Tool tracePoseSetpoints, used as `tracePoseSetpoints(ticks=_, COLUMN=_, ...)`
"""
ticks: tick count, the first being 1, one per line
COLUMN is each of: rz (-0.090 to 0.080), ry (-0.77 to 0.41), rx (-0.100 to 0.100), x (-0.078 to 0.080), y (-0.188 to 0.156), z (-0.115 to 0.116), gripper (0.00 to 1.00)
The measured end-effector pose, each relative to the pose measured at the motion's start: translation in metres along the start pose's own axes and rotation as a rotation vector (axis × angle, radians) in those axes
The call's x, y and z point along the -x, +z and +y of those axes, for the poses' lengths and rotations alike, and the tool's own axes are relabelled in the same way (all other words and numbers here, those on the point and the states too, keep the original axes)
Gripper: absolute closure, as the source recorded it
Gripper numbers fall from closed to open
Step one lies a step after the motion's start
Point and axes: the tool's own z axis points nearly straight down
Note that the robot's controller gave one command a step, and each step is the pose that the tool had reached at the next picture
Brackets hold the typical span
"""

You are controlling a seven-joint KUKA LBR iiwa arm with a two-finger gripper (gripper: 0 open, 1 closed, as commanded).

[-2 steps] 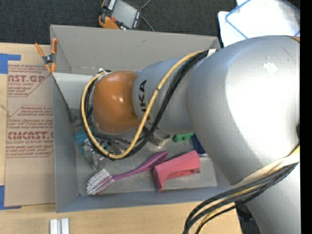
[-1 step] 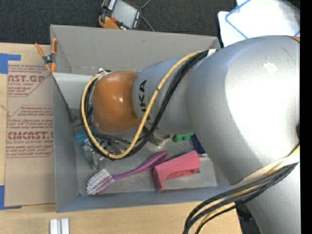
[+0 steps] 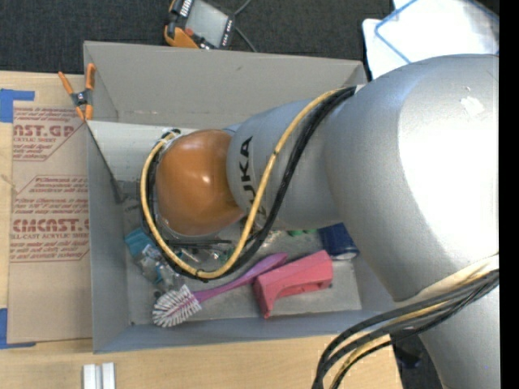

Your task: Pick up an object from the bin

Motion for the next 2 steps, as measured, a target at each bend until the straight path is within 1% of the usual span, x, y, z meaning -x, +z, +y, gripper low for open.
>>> tracePoseSetpoints(ticks=1, rz=0.000, ry=0.000, rx=0.000, x=0.000, y=0.000, z=0.000, gripper=1.00)
tracePoseSetpoints(ticks=2, rz=-0.012, ry=0.002, rx=-0.005, x=-0.007, y=-0.029, z=0.033, gripper=1.00)
